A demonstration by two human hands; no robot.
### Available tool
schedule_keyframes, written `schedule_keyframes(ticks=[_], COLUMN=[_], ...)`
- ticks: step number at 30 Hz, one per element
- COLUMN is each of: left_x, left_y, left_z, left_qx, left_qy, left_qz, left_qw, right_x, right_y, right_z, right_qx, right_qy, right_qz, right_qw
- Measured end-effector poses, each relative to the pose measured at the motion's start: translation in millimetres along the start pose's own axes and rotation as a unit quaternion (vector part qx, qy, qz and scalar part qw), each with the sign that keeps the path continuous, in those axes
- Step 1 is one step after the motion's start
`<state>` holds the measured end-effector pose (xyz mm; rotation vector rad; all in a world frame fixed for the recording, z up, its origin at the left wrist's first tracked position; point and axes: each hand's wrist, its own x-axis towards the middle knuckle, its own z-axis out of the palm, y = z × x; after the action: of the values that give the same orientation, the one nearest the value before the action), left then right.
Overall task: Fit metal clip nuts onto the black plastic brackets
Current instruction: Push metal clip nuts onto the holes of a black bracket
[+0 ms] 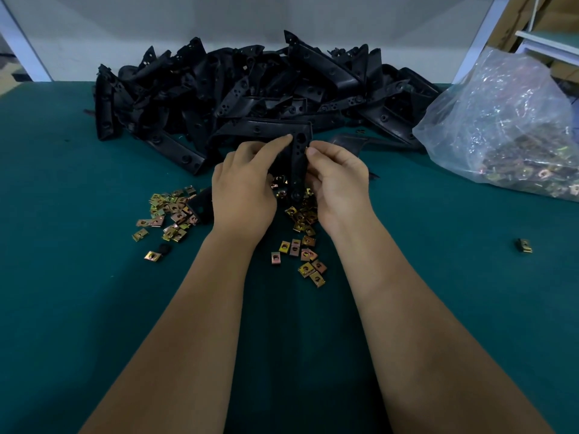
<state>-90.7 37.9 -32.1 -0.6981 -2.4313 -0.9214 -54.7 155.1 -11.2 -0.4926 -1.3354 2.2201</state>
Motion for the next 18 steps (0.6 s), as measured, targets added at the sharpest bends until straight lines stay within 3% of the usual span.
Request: schedule_keyframes(ticks=[9, 18], left_x=[1.5, 1.4], left_y=[1.8, 4.7], left_z=[6.2, 7.6], left_qx=[0.012, -0.034], left_qy=[0.017, 0.052], left_qz=[-0.045, -0.068], left_qw=[0.999, 0.996], right_x=[-3.8, -8.1], right_y=[2.7, -2.4], right_z=[8.6, 9.2], right_qx=[0.027, 0.108], right_qy=[0.023, -0.009], right_qz=[0.033, 0.068], right_qw=[0.999, 0.992])
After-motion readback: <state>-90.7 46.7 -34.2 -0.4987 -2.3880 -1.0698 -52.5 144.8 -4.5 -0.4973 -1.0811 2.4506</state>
